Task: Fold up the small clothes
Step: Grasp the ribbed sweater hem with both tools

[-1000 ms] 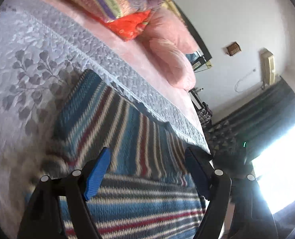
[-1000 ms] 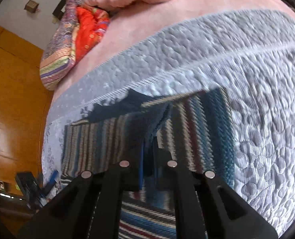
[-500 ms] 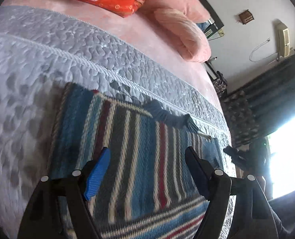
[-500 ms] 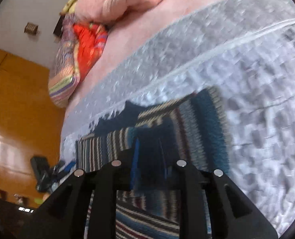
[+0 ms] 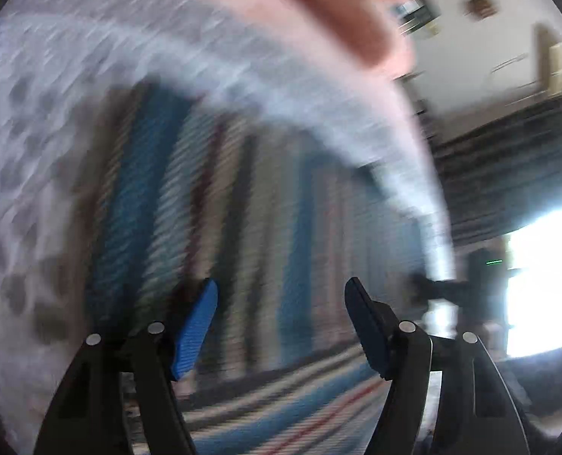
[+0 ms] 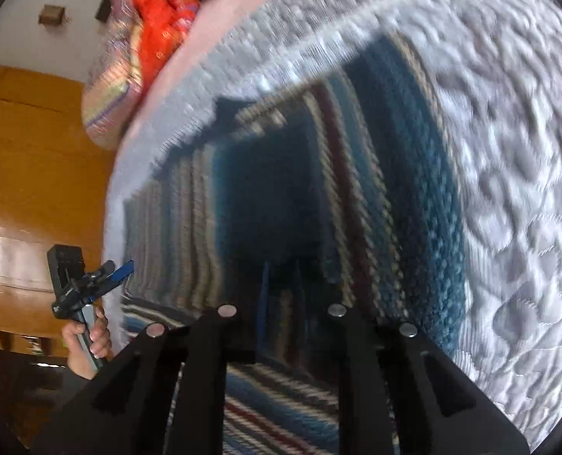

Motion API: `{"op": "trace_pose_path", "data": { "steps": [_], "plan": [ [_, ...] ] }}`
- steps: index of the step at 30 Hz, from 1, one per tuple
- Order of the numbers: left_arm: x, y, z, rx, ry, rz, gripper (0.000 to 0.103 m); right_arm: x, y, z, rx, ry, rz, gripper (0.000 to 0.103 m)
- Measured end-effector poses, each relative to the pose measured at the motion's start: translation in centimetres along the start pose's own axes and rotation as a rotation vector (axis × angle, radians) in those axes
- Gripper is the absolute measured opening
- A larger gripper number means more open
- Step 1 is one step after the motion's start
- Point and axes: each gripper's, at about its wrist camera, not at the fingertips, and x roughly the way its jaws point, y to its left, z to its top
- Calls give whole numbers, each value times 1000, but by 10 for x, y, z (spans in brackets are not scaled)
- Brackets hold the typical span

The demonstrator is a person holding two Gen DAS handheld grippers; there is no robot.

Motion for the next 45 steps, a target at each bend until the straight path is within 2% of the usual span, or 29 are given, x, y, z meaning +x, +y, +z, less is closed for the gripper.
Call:
{"op": "trace_pose_path", "data": {
  "steps": [2, 3, 4, 5, 7, 10, 12, 14, 15, 17, 18, 19, 21, 25, 29, 32, 34, 36, 38, 42, 45],
  "plan": [
    [-3, 4, -3, -8, -21, -2, 64, -7, 2, -5, 24, -17, 15, 16],
    [-9, 4, -5, -32, -34, -6, 65, -14, 3, -9, 31, -22, 30, 25],
    [-20, 3, -11, -58, -59, -37, 70, -26, 5, -16, 23, -42, 45, 29],
    [-28, 3, -17, -63, -76, -62, 72, -35, 6, -22, 14, -58, 43, 29],
    [-40, -1, -27, -44, -91, -66, 78, -48, -3, -30, 25, -85, 37, 29],
    [-29, 10, -42, -48, -48, 6, 78, -45, -32, -36, 108, -76, -4, 25],
    [-27, 10, -44, -47, -55, 20, 78, -39, -40, -38, 130, -69, 1, 21],
    [-34, 3, -46, -73, -51, 31, 78, -52, -34, -42, 155, -96, 16, 25],
    [-40, -1, -49, -89, -44, 22, 78, -62, -29, -46, 150, -98, 31, 34],
    [-66, -11, -71, -81, -28, -27, 80, -83, -15, -59, 101, -94, 43, 41],
    [-75, -16, -83, -61, -13, -17, 81, -96, -13, -73, 90, -77, 37, 50],
    [-87, -18, -101, -37, 0, -3, 82, -104, -16, -85, 85, -67, 32, 54],
    [-104, -6, -135, -47, 28, 14, 83, -124, -26, -118, 75, -49, -13, 55],
    [-124, 37, -204, -187, 85, 31, 84, -144, -68, -178, 165, -13, -83, 59],
    [-110, 56, -260, -321, 198, -57, 84, -142, -94, -240, 277, 38, -70, 59],
    [-92, 53, -289, -321, 248, -24, 84, -130, -89, -274, 286, 76, -60, 62],
    [-92, 50, -298, -343, 224, -25, 87, -126, -83, -287, 284, 74, -73, 63],
    [-93, 46, -305, -367, 210, -58, 87, -121, -65, -297, 282, 73, -46, 65],
    [-90, 35, -314, -354, 231, -99, 87, -113, -45, -305, 254, 103, -9, 65],
    [-87, 17, -325, -317, 243, -109, 87, -104, -13, -324, 221, 146, 46, 65],
    [-85, 13, -331, -331, 212, -135, 84, -103, 2, -334, 212, 147, 61, 63]
  ]
}}
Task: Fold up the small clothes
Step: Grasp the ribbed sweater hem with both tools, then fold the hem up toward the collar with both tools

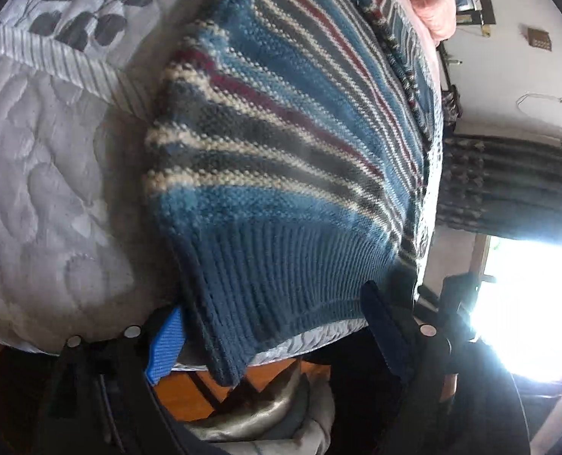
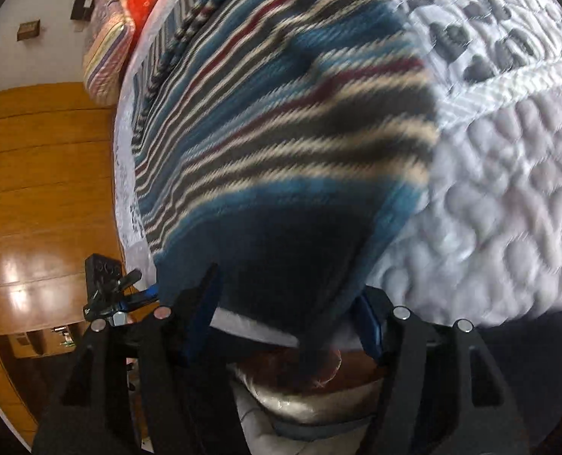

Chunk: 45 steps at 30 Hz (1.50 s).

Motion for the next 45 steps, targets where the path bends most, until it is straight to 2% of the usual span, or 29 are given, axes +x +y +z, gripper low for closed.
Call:
{"op": "trace_pose_path", "data": {
  "steps": [2, 3, 4, 6, 7, 8, 11, 14, 19, 26, 35, 40, 45],
  "plan": [
    [-1, 4, 0, -12, 6, -5, 54, -2, -3, -6, 24, -12, -20, 50],
    [1, 6, -2, -29, 17, -9, 29, 0, -1, -4, 39, -18, -22, 39],
    [2, 10, -3, -43, 20, -2, 20, -1, -4, -6, 54, -20, -33, 30],
    [-1, 14, -7, -53, 8, 11, 11, 1, -6, -10, 63, -6, -48, 20],
    [-3, 15, -10, -60, -1, 5, 10, 0, -5, -12, 56, -10, -50, 12],
    [-7, 18, -12, -67, -13, -6, 9, -3, -4, -14, 44, -16, -54, 8],
    [-20, 17, -18, -75, -60, -63, 8, -15, -4, -19, 36, -43, -30, 7],
    [-37, 10, -23, -53, -107, -117, 8, -30, 0, -22, 21, -81, 30, 7],
    [-64, -16, -24, -8, -176, -193, 8, -58, 17, -23, -12, -139, 119, 7],
    [-105, -62, -8, 65, -244, -232, 8, -99, 52, 2, -72, -219, 190, 7],
    [-117, -94, 47, 85, -256, -229, 8, -108, 82, 69, -80, -253, 197, 7],
    [-103, -100, 101, 48, -251, -221, 8, -98, 84, 113, -64, -241, 175, 7],
    [-77, -95, 162, -11, -232, -193, 8, -72, 81, 175, -19, -216, 147, 7]
  ]
}}
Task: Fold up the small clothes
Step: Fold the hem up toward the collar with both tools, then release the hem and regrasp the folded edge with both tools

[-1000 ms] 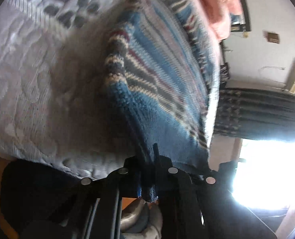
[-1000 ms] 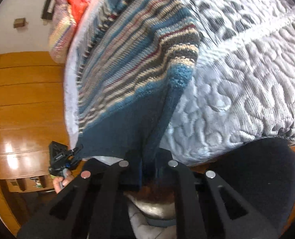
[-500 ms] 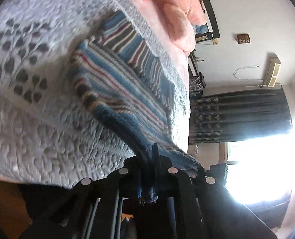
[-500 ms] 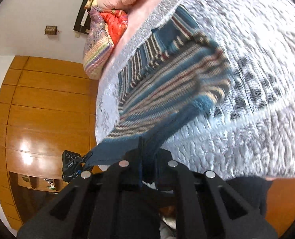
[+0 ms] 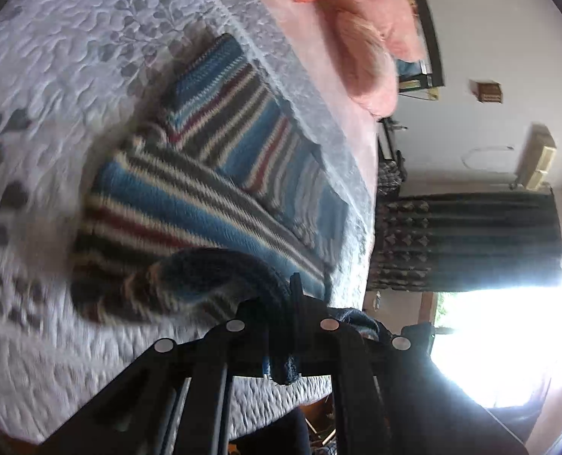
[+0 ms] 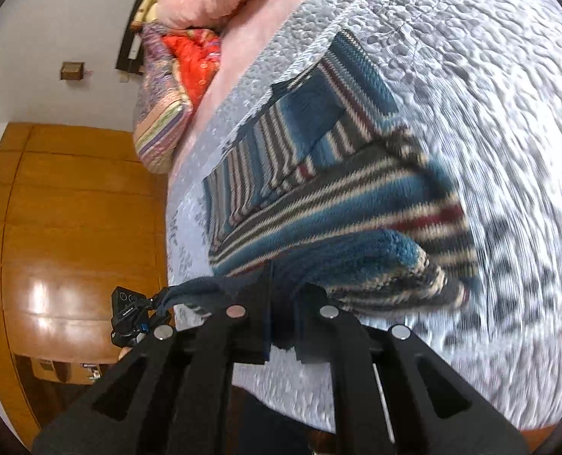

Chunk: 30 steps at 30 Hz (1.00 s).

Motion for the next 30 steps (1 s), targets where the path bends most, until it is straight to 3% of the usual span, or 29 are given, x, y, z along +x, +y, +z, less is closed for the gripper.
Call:
{"op": "trace_pose_path", "data": {
  "steps": [8, 11, 13, 14, 16, 18, 21, 25, 30],
  "plan": [
    [66, 22, 70, -34, 44, 120, 9, 64, -22, 69, 43, 47, -92, 8],
    [81, 28, 82, -37, 56, 136, 15, 81, -35, 84, 58, 64, -110, 13],
    [82, 31, 85, -25, 45, 146, 33, 87, -40, 90, 59, 76, -118, 28],
    [79, 29, 86, -16, 34, 147, 37, 85, -40, 93, 54, 73, -118, 31],
    [61, 26, 85, 11, -12, 108, 50, 71, -37, 97, 53, 62, -46, 44],
    [46, 20, 86, 69, -46, 92, 55, 61, -29, 99, -13, 40, -44, 46],
    [41, 6, 90, 203, -57, 168, 56, 59, -15, 102, -170, 43, -133, 47],
    [62, 5, 98, 299, 10, 261, 56, 83, -11, 105, -305, 85, -250, 47],
    [85, 5, 103, 372, 59, 341, 56, 98, -13, 111, -379, 96, -267, 50]
  ]
}}
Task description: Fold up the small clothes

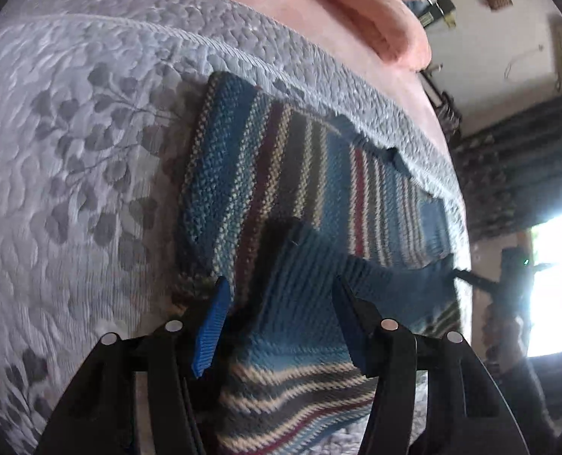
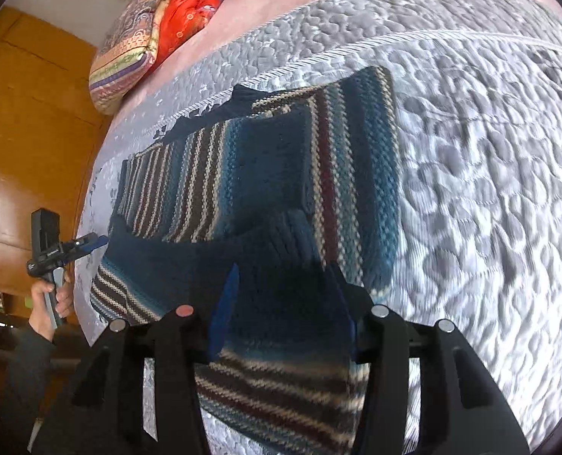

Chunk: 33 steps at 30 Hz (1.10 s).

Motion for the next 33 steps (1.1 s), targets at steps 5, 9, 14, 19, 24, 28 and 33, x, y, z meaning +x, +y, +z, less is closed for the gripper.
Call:
{"op": "trace_pose_path", "data": {
  "steps": [5, 9, 14, 19, 24, 28, 33],
  "plan": [
    [18, -5, 2, 63, 58, 7, 57, 15, -2, 6, -36, 36, 12, 52],
    [25, -12, -2, 115, 84, 21, 42, 13, -2, 3, -51, 30, 29, 47],
    [25, -16, -7, 129, 71, 35, 10, 3, 4, -6, -98, 8, 14, 12],
    [-6, -35, -14, 169, -29, -14, 9, -22, 16, -14, -126, -62, 15, 8],
    [-46, -63, -14, 224, -134, -55, 8, -57, 37, -12, -170, -151, 6, 8],
    [-77, -79, 6, 253, -221, -51, 8, -86, 50, 5, -188, -234, -14, 8],
    [-83, -85, 50, 260, -258, 0, 8, -101, 55, 52, -174, -316, -70, 8]
  ]
}}
